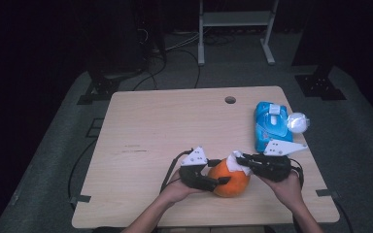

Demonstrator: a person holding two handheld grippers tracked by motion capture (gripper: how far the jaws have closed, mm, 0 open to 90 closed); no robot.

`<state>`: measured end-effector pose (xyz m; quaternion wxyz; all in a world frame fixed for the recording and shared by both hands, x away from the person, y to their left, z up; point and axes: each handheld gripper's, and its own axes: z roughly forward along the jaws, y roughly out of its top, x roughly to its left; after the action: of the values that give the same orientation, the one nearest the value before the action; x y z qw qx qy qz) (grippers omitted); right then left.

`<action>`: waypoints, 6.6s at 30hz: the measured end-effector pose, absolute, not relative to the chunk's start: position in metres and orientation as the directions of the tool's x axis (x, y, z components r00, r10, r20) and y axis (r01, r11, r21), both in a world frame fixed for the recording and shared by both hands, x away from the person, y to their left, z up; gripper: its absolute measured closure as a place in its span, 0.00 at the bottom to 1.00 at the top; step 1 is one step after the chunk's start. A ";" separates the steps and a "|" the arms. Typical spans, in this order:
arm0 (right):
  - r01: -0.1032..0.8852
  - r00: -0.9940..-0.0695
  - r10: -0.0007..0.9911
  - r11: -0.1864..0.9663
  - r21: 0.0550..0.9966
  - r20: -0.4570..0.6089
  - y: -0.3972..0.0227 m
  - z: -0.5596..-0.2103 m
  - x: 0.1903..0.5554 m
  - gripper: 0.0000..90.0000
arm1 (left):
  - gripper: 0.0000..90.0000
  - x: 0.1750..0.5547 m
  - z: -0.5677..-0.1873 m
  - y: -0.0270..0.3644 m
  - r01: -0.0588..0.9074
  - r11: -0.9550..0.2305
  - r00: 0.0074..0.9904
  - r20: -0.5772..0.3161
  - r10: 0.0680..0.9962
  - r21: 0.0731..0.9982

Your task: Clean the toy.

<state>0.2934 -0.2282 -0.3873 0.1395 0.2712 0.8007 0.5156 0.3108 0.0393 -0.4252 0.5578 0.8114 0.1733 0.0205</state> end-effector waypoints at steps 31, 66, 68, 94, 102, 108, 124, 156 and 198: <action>0.297 -0.818 0.570 0.304 0.905 0.077 -0.233 -0.391 0.295 0.90 | 0.38 0.316 -0.423 0.045 0.332 -0.277 0.903 -0.218 0.371 0.902; 0.318 -0.794 0.603 0.311 0.896 0.073 -0.242 -0.392 0.298 0.91 | 0.40 0.315 -0.432 0.043 0.234 -0.341 0.952 -0.143 0.272 0.910; 0.299 -0.803 0.594 0.315 0.901 0.058 -0.236 -0.389 0.294 0.91 | 0.40 0.316 -0.432 0.043 0.247 -0.334 0.947 -0.155 0.280 0.910; 0.300 -0.817 0.567 0.265 0.916 0.104 -0.234 -0.385 0.295 0.91 | 0.39 0.309 -0.412 0.041 0.177 -0.365 0.962 -0.082 0.262 0.914; 0.280 -0.848 0.522 0.293 0.914 0.093 -0.212 -0.386 0.287 0.90 | 0.37 0.311 -0.424 0.035 0.217 -0.376 0.947 -0.101 0.305 0.901; 0.263 -0.846 0.531 0.343 0.902 0.045 -0.208 -0.388 0.289 0.90 | 0.30 0.311 -0.425 0.035 0.193 -0.378 0.960 -0.094 0.264 0.905; 0.313 -0.810 0.580 0.313 0.897 0.081 -0.224 -0.396 0.294 0.90 | 0.25 0.322 -0.443 0.041 0.209 -0.416 0.959 -0.102 0.265 0.885; 0.341 -0.825 0.555 0.336 0.878 0.108 -0.219 -0.404 0.299 0.90 | 0.10 0.327 -0.445 0.048 0.225 -0.367 0.966 -0.157 0.207 0.903; 0.257 -0.849 0.528 0.376 0.890 0.022 -0.196 -0.394 0.285 0.90 | 0.16 0.320 -0.427 0.044 0.219 -0.376 0.958 -0.126 0.259 0.900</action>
<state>0.2853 -0.1958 -0.3940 0.1343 0.2399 0.8184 0.5046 0.3195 0.0438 -0.4275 0.5399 0.8291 0.1441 0.0181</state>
